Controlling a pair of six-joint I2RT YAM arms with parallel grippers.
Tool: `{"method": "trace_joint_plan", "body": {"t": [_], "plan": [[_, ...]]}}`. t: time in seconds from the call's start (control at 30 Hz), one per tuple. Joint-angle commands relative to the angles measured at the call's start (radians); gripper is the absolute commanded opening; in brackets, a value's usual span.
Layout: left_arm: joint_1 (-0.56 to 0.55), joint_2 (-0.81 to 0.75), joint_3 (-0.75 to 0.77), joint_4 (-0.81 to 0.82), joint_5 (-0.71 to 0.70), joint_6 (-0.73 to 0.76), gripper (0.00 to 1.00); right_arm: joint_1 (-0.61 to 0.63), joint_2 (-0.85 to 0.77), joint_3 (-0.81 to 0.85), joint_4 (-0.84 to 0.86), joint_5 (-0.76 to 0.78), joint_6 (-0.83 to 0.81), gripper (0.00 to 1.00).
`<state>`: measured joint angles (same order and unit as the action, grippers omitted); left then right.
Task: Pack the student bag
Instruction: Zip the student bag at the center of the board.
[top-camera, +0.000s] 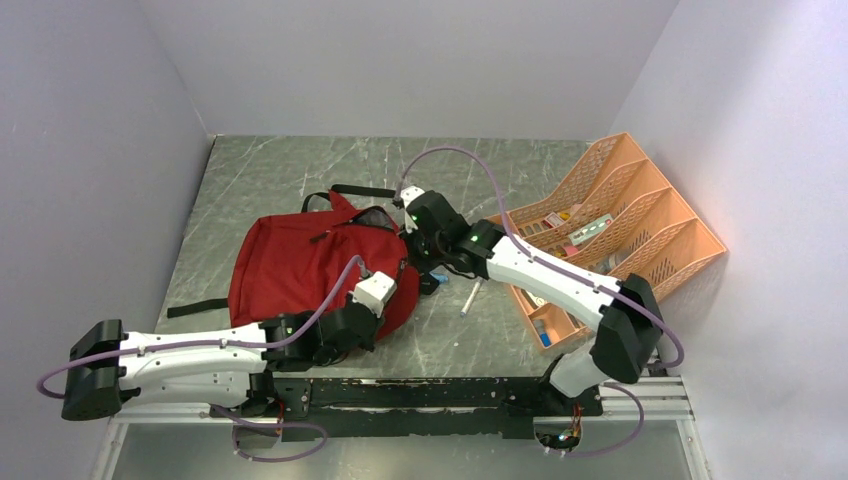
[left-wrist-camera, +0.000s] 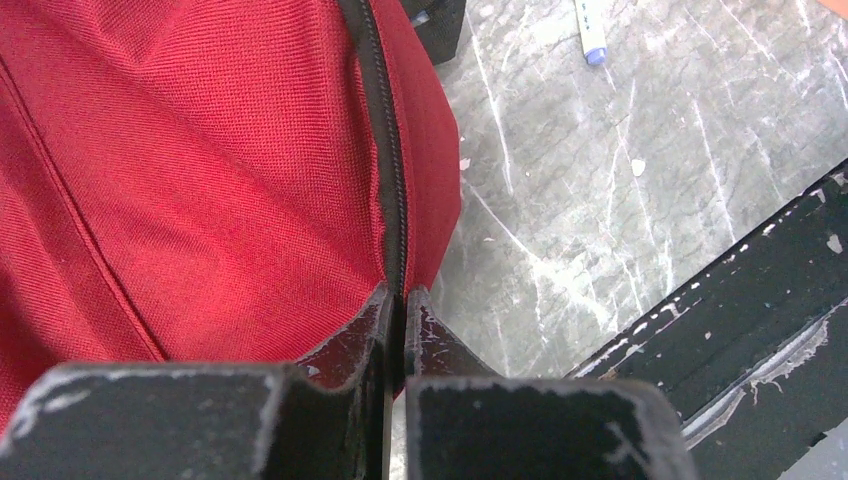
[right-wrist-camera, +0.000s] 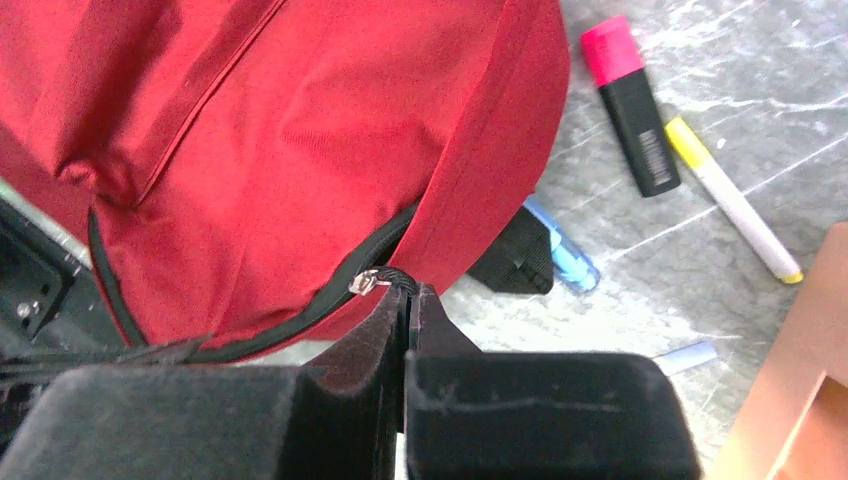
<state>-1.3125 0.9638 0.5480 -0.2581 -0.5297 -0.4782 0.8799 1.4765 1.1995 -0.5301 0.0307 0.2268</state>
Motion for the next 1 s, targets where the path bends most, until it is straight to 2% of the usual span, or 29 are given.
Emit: {"method": "trace_joint_plan", "body": {"t": [0.0,0.2,0.77,0.97], "plan": [[-0.007,0.006,-0.030,-0.044,0.073,-0.063,0.05,-0.019,0.066,0.099,0.038,0.167,-0.003,0.00],[-0.007,-0.017,-0.048,-0.037,0.090,-0.090,0.05,-0.037,0.196,0.178,0.064,0.255,-0.019,0.00],[-0.008,-0.105,-0.080,-0.079,0.128,-0.146,0.05,-0.136,0.458,0.434,0.186,0.232,-0.059,0.00],[-0.011,-0.124,-0.083,-0.083,0.152,-0.155,0.05,-0.176,0.569,0.564,0.156,0.210,-0.073,0.00]]}}
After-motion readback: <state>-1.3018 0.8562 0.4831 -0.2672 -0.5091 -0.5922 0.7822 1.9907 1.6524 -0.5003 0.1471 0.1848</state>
